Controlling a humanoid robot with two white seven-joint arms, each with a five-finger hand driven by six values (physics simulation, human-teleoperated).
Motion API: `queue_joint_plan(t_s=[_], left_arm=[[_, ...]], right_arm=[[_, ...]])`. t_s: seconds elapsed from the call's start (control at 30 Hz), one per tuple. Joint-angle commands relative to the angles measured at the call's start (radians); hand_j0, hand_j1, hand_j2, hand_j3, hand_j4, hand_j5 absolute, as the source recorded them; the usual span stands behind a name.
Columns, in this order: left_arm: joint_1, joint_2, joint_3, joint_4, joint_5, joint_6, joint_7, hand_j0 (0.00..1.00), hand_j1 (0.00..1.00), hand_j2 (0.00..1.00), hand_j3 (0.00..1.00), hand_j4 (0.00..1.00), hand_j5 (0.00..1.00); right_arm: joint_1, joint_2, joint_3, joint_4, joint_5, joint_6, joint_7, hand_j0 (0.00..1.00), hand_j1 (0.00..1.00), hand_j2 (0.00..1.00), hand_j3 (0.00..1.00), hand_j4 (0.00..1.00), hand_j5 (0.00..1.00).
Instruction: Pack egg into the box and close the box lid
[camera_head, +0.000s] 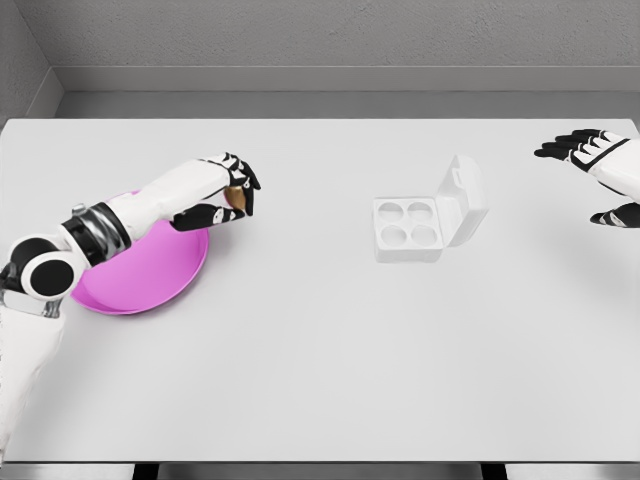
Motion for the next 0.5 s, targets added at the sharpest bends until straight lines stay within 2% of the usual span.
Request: queue_joint_plan(t_s=[0.0,0.17,0.47], left_arm=[[0.000,-0.032,-0.011,0.005,-0.020,0.002,0.002,0.28,0.28,0.28,0.28,0.28,0.28],[-0.006,-0.089,-0.027,0.008,-0.058,0.002,0.002,0.28,0.28,0.28,0.28,0.28,0.28],[-0.023,-0.161,-0.083,0.008,-0.063,0.002,0.002,0.28,0.28,0.28,0.28,0.28,0.28]], right_arm=[[0.000,-0.002,0.000,0.000,-0.007,0.001,0.000,1.00,1.00,1.00,1.00,1.00,1.00],[0.000,-0.002,0.000,0.000,-0.007,0.001,-0.001,1.00,1.00,1.00,1.00,1.00,1.00],[0.000,-0.002,0.000,-0.001,-0.007,0.001,0.000,1.00,1.00,1.00,1.00,1.00,1.00]])
